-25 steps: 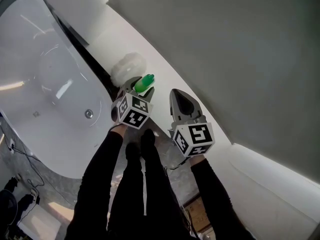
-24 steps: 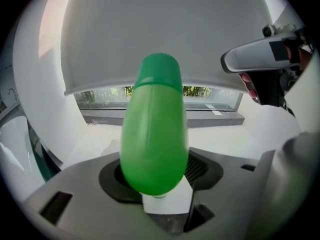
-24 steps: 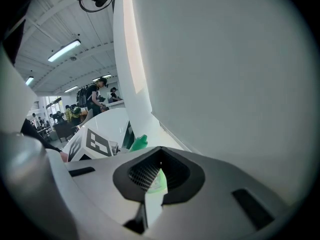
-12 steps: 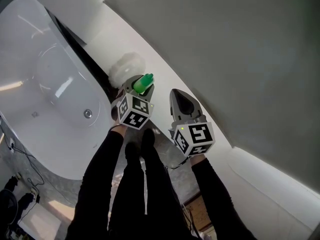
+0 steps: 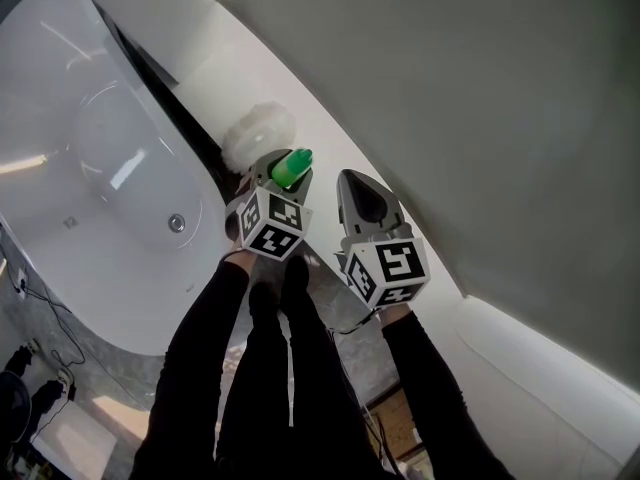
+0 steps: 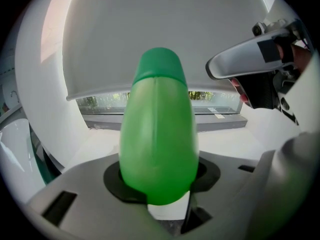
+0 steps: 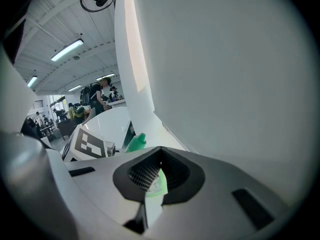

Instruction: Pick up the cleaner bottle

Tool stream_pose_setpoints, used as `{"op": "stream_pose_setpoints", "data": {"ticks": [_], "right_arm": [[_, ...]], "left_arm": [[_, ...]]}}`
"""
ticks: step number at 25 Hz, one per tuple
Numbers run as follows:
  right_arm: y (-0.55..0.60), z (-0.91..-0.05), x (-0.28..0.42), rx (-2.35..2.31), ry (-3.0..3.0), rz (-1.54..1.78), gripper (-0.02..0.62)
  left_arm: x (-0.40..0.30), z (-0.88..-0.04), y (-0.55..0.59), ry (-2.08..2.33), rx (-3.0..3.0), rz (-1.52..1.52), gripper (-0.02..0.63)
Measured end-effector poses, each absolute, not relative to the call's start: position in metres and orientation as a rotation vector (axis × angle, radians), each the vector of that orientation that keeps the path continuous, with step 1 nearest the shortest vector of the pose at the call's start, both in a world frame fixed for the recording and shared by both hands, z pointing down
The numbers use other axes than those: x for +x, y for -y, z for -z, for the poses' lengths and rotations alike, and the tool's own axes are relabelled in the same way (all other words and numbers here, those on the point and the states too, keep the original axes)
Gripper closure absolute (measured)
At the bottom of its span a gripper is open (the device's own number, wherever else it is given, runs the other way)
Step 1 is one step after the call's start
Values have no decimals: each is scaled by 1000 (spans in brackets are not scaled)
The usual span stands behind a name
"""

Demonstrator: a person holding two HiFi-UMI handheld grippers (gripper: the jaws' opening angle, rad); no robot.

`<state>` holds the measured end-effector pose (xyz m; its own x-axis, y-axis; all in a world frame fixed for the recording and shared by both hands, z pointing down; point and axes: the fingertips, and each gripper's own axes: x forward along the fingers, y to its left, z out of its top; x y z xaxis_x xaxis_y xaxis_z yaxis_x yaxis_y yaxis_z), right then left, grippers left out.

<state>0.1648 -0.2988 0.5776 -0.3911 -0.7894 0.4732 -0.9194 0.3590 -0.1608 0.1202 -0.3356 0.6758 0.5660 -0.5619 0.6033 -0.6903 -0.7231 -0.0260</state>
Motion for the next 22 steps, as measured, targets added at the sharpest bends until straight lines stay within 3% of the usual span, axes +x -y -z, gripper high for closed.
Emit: {"op": "stream_pose_setpoints", "data": {"ticks": [22], "right_arm": [[292, -475, 113, 1461, 2407, -456, 595]], "left_arm": [[50, -525, 340, 1275, 2576, -728, 414]]}}
